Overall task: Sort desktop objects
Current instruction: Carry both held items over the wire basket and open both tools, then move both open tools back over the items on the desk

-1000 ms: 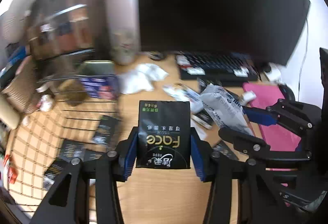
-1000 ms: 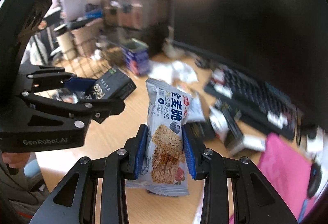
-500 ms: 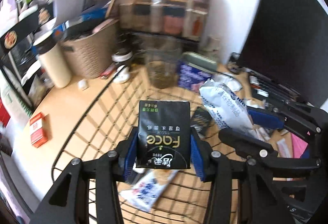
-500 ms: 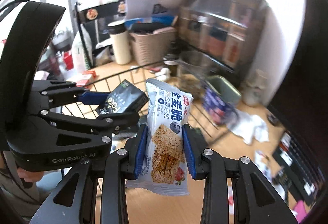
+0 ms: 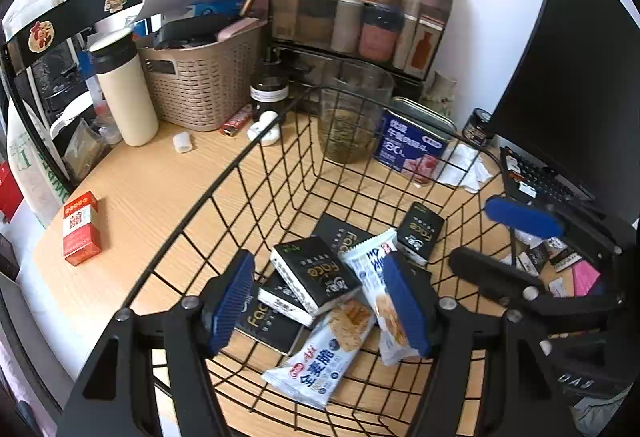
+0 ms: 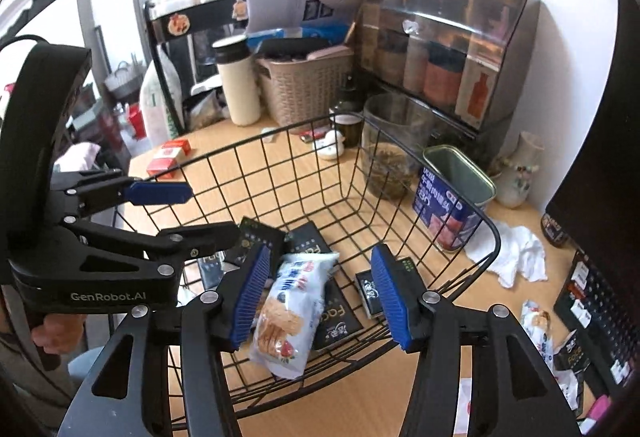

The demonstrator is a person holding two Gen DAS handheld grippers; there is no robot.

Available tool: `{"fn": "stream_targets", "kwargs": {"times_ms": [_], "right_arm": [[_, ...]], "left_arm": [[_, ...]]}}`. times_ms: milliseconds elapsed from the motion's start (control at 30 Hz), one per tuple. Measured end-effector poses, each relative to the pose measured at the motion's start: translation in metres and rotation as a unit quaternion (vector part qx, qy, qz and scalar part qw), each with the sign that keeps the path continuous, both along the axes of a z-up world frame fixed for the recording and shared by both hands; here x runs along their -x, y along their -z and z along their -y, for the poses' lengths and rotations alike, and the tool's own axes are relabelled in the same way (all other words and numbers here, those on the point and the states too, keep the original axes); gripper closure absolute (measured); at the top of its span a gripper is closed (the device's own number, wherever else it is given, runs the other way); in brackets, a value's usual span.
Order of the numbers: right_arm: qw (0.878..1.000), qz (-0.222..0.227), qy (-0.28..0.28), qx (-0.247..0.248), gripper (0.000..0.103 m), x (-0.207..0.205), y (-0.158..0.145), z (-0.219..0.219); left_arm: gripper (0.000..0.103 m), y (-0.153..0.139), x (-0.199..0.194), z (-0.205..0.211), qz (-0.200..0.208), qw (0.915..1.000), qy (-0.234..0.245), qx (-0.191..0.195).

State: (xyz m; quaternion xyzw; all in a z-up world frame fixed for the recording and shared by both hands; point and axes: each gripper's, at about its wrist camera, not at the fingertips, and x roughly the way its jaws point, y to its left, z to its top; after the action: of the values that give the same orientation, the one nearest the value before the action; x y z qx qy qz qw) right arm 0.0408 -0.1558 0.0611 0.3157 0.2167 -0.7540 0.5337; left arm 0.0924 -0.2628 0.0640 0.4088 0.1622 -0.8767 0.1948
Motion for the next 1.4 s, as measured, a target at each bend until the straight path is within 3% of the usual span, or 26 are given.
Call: {"fn": "stream_targets", "kwargs": {"times_ms": [400,633,900,967,1033,1100,1200,1400], "right_arm": [[1.000,-0.013,0.014,-0.001,0.051,-0.003,-0.009,-0.018],[0.998,-0.027,0.053,-0.002,0.051,0.003,-0.016,-0.067],[0.992,-0.015,0.121,-0.003,0.048,0.016,-0.004,-0.141],[0.989,-0.009,0.145,-0.009,0.048,0.021,0.005,-0.163],[0.986,-0.004,0.168,-0.012,0.048,0.028,0.014,-0.182],[0.981,0.005,0.194,-0.016,0.048,0.036,0.023,-0.203],[0.973,0.016,0.229,-0.021,0.048,0.045,0.037,-0.230],[0.966,0.032,0.257,-0.009,0.048,0.055,0.048,-0.261]], "left_arm": [[0.031,-0.004,0.007,-0.024,-0.004,0.9995,0.030,0.000],[0.031,-0.004,0.023,-0.071,-0.005,0.9960,0.089,0.001],[0.031,0.012,0.054,-0.144,0.018,0.9850,0.171,0.009],[0.020,0.018,0.061,-0.161,0.031,0.9836,0.172,0.045],[0.018,0.023,0.068,-0.177,0.039,0.9814,0.167,0.086],[0.018,0.024,0.072,-0.185,0.041,0.9803,0.164,0.102],[0.018,0.016,0.075,-0.190,0.033,0.9812,0.166,0.093],[0.018,-0.016,0.068,-0.205,-0.023,0.9795,0.176,0.096]]}}
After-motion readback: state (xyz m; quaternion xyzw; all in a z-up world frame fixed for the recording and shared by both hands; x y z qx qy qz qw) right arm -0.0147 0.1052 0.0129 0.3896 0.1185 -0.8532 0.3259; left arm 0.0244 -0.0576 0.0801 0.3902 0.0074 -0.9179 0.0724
